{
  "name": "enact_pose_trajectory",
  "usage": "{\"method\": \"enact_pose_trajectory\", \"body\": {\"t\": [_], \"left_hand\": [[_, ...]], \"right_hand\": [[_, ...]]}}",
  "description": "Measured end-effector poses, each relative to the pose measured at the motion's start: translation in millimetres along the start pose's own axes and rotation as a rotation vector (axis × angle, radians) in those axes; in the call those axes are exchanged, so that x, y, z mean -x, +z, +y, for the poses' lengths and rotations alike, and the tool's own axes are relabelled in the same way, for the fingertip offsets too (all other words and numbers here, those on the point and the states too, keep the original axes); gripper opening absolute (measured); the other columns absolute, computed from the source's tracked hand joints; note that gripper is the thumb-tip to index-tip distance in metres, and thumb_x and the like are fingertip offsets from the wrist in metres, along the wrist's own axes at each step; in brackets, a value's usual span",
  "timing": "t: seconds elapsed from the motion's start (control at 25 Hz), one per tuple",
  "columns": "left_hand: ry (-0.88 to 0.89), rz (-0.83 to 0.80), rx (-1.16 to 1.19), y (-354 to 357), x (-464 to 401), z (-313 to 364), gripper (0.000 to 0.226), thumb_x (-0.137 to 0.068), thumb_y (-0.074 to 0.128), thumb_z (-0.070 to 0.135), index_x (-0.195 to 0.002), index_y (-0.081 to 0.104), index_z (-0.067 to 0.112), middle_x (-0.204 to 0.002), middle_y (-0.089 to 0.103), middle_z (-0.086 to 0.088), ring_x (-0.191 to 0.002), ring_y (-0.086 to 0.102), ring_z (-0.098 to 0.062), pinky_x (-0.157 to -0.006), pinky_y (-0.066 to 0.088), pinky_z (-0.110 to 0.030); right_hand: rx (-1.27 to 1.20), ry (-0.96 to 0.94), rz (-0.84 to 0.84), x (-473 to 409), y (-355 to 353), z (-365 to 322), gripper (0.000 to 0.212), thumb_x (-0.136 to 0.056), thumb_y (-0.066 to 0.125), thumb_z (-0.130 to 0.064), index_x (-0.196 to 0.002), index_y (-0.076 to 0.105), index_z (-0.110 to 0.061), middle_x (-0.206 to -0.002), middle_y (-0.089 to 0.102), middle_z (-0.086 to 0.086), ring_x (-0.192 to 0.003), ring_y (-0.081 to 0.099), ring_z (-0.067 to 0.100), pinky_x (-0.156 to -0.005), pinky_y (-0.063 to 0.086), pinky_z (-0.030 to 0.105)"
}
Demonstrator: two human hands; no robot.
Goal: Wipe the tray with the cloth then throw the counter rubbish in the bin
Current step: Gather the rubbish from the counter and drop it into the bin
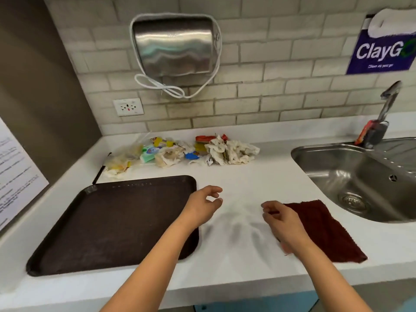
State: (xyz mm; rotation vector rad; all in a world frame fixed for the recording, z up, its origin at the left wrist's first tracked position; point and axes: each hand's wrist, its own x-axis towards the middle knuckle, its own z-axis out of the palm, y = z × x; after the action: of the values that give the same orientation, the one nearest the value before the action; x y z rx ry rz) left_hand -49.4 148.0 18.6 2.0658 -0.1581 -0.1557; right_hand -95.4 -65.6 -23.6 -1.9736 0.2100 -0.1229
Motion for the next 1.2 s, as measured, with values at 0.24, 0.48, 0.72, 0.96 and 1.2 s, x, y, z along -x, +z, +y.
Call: {"method": "enact_pose_trajectory", "body": {"t": [0.24,0.48,0.72,0.96,1.2], "left_hand": [[-0.078,0.100,-0.025,-75,-84,-44,0.028,-0.090,0.058,0.016,-0.118,0.060,0.018,-0.106,0.056,0.002,-0.092,0.054,-0.011,-0.077,0.041,-0.017],[-0.129,0.192,-0.077,-129,-161,-91,0.029,-0.089,0.058,0.016,-0.118,0.061,0.019,-0.119,0.056,-0.004,-0.091,0.057,-0.019,-0.083,0.040,-0.023],[-0.046,0.280,-0.428,-161,-226,-133,0.032,-0.087,0.052,0.013,-0.116,0.063,0.022,-0.136,0.046,-0.006,-0.122,0.047,-0.024,-0.099,0.040,-0.030],[0.072,0.116,-0.841,-151,-252,-161,0.053,-0.093,0.044,0.021,-0.143,0.033,0.034,-0.152,0.026,0.002,-0.139,0.026,-0.023,-0.106,0.033,-0.036],[-0.044,0.058,-0.578,-146,-260,-166,0.041,-0.090,0.053,0.017,-0.131,0.050,0.021,-0.133,0.051,-0.005,-0.120,0.050,-0.022,-0.098,0.041,-0.026]], "right_hand": [[0.124,0.021,-0.049,-75,62,-25,0.019,-0.088,0.054,-0.005,-0.095,0.061,-0.022,-0.098,0.059,-0.003,-0.059,0.052,0.007,-0.049,0.039,0.005],[0.202,0.018,-0.051,-138,105,-41,0.020,-0.087,0.055,-0.006,-0.098,0.058,-0.023,-0.105,0.058,-0.003,-0.072,0.055,0.006,-0.060,0.042,0.009],[0.313,0.007,-0.018,-196,128,-54,0.022,-0.087,0.057,-0.008,-0.100,0.056,-0.025,-0.115,0.054,0.000,-0.092,0.053,0.015,-0.078,0.037,0.019],[0.593,-0.104,0.029,-251,149,-66,0.046,-0.087,0.055,-0.012,-0.131,0.048,-0.019,-0.139,0.038,0.006,-0.121,0.043,0.024,-0.098,0.039,0.028],[0.884,-0.026,-0.035,-290,164,-85,0.068,-0.091,0.052,-0.026,-0.146,0.014,-0.038,-0.157,0.005,0.005,-0.137,0.018,0.036,-0.100,0.039,0.040]]}}
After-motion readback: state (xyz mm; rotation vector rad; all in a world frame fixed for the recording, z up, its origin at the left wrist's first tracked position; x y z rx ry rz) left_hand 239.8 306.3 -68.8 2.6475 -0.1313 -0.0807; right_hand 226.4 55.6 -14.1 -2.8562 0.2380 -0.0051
